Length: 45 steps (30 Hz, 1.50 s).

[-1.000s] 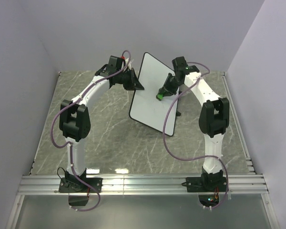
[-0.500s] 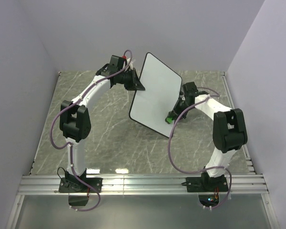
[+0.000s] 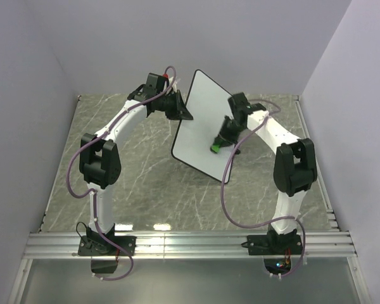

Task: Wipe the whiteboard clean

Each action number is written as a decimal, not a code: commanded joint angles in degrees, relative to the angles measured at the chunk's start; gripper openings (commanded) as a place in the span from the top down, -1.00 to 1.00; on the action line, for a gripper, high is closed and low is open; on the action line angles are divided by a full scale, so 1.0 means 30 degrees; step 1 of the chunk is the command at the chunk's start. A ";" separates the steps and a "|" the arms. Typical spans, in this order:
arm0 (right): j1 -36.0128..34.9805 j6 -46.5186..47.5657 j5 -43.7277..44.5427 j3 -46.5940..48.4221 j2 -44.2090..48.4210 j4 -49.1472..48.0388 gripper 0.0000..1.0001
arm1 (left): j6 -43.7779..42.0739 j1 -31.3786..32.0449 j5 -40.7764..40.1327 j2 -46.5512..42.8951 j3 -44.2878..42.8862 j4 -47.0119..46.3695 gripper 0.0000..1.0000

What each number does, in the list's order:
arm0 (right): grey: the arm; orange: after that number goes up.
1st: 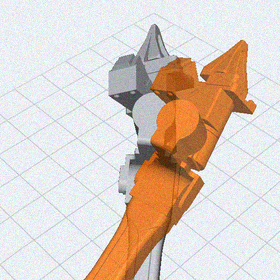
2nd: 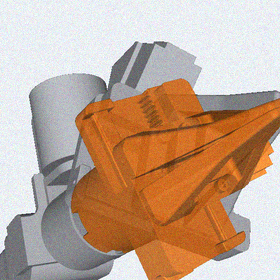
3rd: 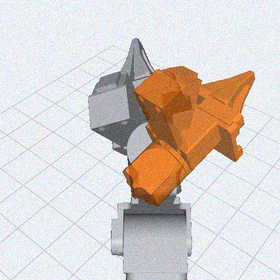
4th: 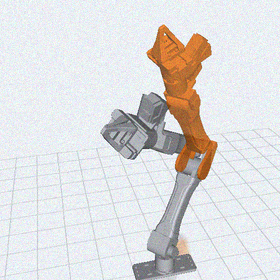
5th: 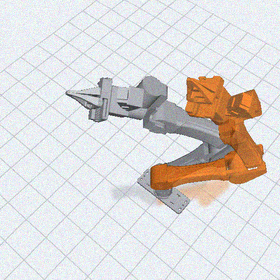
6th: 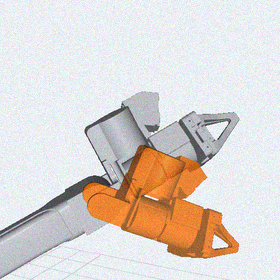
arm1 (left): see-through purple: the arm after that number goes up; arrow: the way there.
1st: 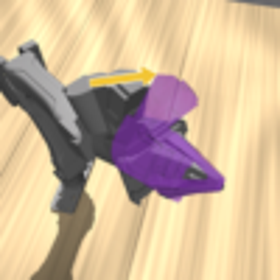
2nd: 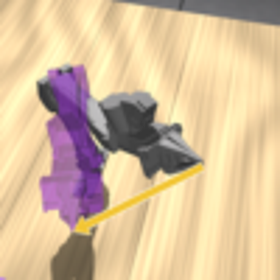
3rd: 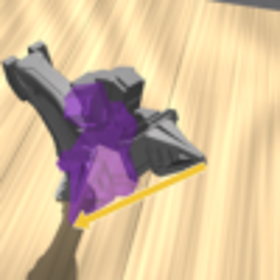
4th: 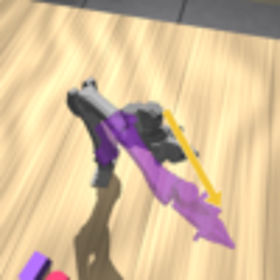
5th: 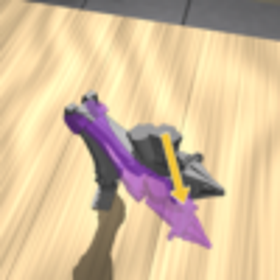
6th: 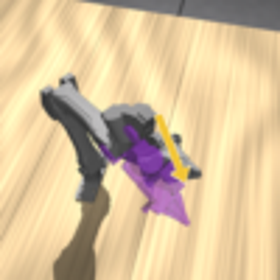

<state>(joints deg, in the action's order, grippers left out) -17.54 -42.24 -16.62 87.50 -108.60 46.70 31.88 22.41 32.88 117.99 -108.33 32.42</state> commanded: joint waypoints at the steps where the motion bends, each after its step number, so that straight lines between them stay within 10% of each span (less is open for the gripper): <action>1: -0.1973 -0.1242 -0.1783 0.3399 -0.0889 -0.1447 1.00 | -0.3448 0.1522 -0.2290 0.1069 0.0369 0.2785 0.99; 12: -0.3264 -0.1596 -0.1874 0.7336 -0.2854 0.0221 1.00 | -0.3507 0.1581 -0.2465 0.0893 0.0457 0.2815 0.99; 28: -0.3704 0.1511 0.5511 -0.3060 0.0077 0.1017 1.00 | -0.3361 0.1552 -0.2085 0.1362 -0.0832 0.2991 0.99; 45: 0.1947 0.0954 0.7525 -0.3970 0.5344 0.1864 1.00 | -0.2104 0.1464 -0.1733 0.0834 -0.1910 0.3516 0.99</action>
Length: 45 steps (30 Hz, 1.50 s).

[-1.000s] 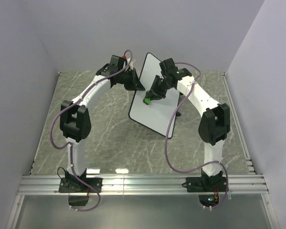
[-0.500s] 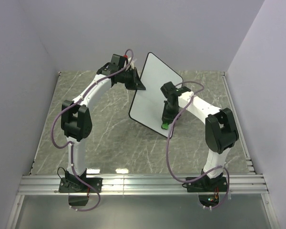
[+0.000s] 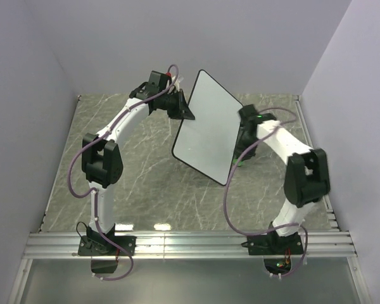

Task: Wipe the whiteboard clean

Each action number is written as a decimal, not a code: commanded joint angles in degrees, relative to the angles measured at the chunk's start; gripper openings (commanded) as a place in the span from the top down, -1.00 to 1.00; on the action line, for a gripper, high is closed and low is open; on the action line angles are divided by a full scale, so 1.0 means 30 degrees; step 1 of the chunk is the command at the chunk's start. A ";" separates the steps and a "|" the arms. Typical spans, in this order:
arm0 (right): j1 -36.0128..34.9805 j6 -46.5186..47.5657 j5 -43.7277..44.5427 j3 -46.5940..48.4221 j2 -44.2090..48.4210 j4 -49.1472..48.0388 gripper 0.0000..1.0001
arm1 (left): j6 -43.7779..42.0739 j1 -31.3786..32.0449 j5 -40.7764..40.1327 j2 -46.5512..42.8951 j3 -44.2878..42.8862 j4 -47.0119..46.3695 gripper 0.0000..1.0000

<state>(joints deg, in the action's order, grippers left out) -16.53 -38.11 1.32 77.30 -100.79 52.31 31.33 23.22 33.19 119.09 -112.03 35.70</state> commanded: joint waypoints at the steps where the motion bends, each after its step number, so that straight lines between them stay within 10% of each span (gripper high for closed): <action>1: 0.1992 -0.0364 0.1928 -0.1237 0.3270 0.0051 1.00 | -0.1774 0.1166 -0.1835 0.0586 -0.0975 0.2570 0.99; 5: 0.3166 0.0483 0.3513 -0.3582 0.5759 -0.0269 1.00 | -0.1245 0.1195 -0.2009 0.0792 -0.1768 0.2485 0.99; 11: 0.4135 0.0866 0.1790 -0.6720 0.6322 -0.2053 -0.99 | -0.0107 0.1195 -0.2771 0.1115 -0.1798 0.1930 0.99; 27: 0.4135 0.1571 -0.1144 -0.8391 1.3350 0.0547 -0.99 | 0.3324 0.1136 -0.2598 0.4071 -0.6921 0.1899 0.98; 36: 0.4076 0.1394 -0.1935 -0.9477 1.5726 0.1077 -0.99 | 0.3765 0.1077 -0.2830 0.3608 -0.5932 0.1313 -0.02; 45: 0.3579 0.1540 -0.2111 -0.9008 1.5463 0.0814 -0.99 | 0.3970 0.0989 -0.2831 0.2611 -0.5724 0.1194 -0.37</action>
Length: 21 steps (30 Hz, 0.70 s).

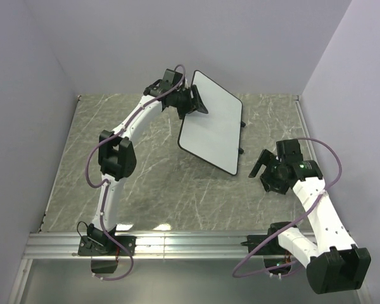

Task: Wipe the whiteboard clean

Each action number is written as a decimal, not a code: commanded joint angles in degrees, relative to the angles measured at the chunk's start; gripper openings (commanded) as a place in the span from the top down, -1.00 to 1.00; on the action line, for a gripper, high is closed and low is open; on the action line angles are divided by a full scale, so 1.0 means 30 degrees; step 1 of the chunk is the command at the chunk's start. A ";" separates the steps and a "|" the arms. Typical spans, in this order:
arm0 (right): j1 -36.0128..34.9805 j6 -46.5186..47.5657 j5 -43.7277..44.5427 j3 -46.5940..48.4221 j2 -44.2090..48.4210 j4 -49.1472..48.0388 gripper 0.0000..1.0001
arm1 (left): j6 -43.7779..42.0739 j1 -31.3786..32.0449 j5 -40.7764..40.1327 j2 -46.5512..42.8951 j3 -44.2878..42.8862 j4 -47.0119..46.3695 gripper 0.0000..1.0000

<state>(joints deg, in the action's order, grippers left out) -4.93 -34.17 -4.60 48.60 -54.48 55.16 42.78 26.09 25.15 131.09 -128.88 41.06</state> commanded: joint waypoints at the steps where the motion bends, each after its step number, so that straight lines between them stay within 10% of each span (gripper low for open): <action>1: -0.0320 0.0287 -0.0107 0.0587 -0.0033 -0.0133 -0.99 | 0.0181 0.0035 -0.0179 -0.1507 -0.0078 -0.0561 -0.40; 13: -0.0554 0.0200 0.0654 0.1172 0.0725 0.0305 -0.99 | -0.0871 -0.1777 -0.2665 -0.6513 0.1736 -0.0124 -0.62; 21: -0.0583 -0.0181 -0.1715 0.3778 0.1576 0.0600 -0.99 | -0.2483 -0.6814 -0.8319 -1.3628 1.0663 0.0207 -0.61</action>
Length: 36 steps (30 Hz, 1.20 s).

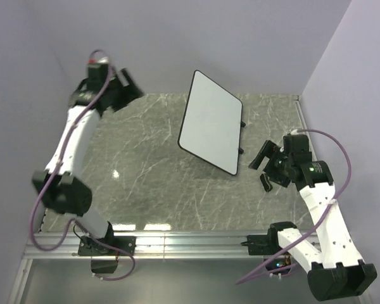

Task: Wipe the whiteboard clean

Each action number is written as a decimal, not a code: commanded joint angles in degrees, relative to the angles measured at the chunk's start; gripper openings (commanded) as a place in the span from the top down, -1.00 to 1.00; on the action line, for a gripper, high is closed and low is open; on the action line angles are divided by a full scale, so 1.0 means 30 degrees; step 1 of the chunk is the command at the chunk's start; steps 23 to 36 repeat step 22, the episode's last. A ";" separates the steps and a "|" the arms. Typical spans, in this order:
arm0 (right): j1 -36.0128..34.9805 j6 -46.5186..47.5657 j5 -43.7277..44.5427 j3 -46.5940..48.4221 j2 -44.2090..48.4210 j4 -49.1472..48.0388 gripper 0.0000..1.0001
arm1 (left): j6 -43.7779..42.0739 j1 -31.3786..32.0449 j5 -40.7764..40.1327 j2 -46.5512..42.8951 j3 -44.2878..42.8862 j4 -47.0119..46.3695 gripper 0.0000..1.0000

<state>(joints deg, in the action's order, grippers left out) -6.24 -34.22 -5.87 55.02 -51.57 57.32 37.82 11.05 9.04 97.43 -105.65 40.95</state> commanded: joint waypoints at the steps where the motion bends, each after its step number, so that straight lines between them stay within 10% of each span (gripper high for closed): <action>1: -0.0147 -0.0283 -0.1731 0.1900 0.0898 -0.0209 -0.99 | -0.1004 -0.2707 -0.3563 -0.3345 0.4119 -0.1097 -0.61; 7: -0.0381 -0.0458 -0.3872 0.3862 0.2190 -0.1791 -0.99 | -0.2385 -0.3214 -1.0506 -0.9327 1.2531 -0.6637 -0.62; 14: -0.0498 -0.1075 -0.5426 0.4540 0.2834 -0.3462 -0.99 | -0.4287 -0.3390 -1.0424 -1.2990 2.0323 -1.4077 -0.63; 36: -0.0440 -0.0928 -0.4259 0.4099 0.4358 -0.3291 -0.99 | -0.5283 -0.4766 -1.0337 -1.1999 2.2582 -1.6721 -0.71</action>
